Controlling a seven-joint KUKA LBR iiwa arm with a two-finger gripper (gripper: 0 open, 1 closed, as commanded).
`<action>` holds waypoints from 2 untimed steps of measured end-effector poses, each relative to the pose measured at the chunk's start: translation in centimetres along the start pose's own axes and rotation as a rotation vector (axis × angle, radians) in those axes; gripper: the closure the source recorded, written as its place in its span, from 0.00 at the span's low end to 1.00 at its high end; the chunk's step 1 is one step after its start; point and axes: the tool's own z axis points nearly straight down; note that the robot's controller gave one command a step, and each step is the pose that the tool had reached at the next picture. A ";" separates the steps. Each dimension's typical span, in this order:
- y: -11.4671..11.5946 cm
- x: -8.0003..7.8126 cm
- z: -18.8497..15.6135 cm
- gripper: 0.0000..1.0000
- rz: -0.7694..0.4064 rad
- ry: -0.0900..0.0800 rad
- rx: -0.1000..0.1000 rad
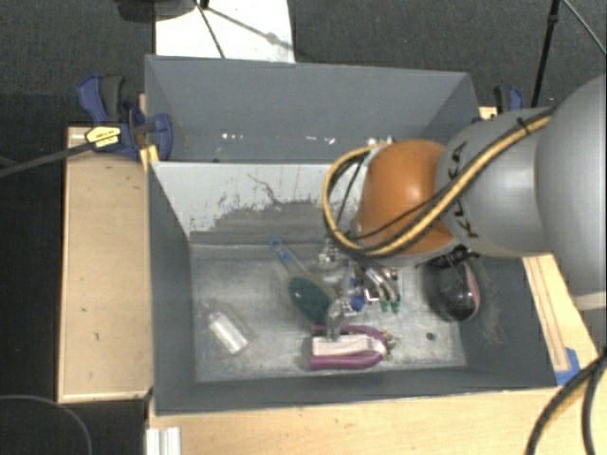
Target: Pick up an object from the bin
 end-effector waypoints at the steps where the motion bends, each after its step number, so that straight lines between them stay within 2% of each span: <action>1: -0.2 0.3 0.2 1.00 0.002 0.009 0.003; 2: -2.1 -1.3 -16.2 1.00 -0.162 -0.001 0.010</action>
Offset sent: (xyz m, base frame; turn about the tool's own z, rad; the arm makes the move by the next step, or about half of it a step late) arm 0.0000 0.0000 0.0000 0.0000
